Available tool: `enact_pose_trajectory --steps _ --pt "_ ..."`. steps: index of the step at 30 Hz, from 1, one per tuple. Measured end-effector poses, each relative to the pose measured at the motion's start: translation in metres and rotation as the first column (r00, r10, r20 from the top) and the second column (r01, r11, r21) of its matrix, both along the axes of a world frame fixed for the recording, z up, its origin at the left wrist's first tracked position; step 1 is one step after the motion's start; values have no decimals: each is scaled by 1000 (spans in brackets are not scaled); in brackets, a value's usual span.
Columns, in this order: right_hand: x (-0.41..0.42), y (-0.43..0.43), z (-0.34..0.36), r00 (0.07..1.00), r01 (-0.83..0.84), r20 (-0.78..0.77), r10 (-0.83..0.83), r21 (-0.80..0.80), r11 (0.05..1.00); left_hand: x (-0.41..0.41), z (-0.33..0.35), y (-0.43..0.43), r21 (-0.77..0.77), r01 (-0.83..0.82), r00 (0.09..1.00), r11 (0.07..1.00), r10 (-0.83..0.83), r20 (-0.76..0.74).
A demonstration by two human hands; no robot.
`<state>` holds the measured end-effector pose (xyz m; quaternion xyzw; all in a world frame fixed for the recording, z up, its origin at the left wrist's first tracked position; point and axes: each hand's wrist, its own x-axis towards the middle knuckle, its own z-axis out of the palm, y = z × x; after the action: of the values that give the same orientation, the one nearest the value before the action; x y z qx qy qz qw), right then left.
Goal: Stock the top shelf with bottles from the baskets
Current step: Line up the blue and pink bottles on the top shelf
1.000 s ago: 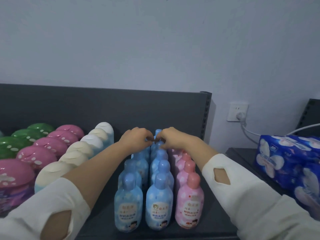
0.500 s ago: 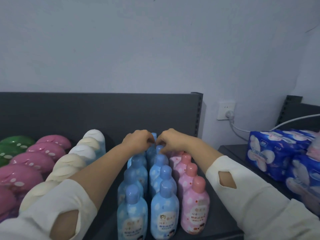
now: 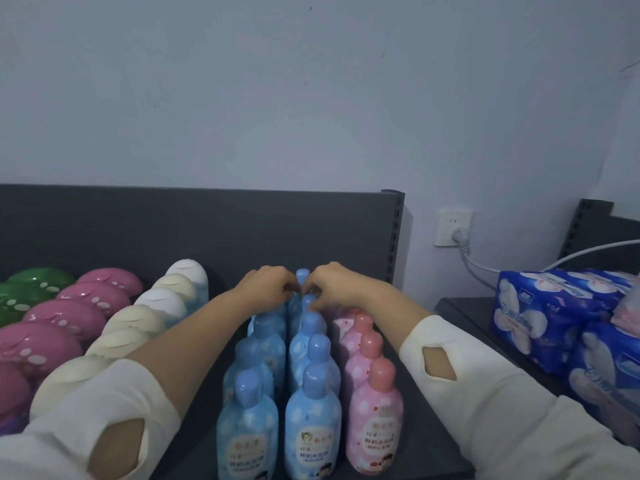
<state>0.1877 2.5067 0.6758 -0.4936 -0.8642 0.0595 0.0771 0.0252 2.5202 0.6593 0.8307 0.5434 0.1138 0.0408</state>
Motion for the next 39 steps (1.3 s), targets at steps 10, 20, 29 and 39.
enact_pose_trajectory --steps 10,20,29,39 --pt "7 26 16 999 22 -50 -20 40 999 -11 0 5 6 -85 993 996 84 86" --pt "-3 52 -8 999 35 42 -35 14 999 -13 -4 28 -48 -137 984 989 142 106" --pt "2 48 -6 998 52 22 -53 30 998 -16 -5 36 -51 -150 985 987 153 80" --pt "2 52 -8 999 40 -1 -40 55 998 -12 -7 35 -36 -141 987 989 143 70"
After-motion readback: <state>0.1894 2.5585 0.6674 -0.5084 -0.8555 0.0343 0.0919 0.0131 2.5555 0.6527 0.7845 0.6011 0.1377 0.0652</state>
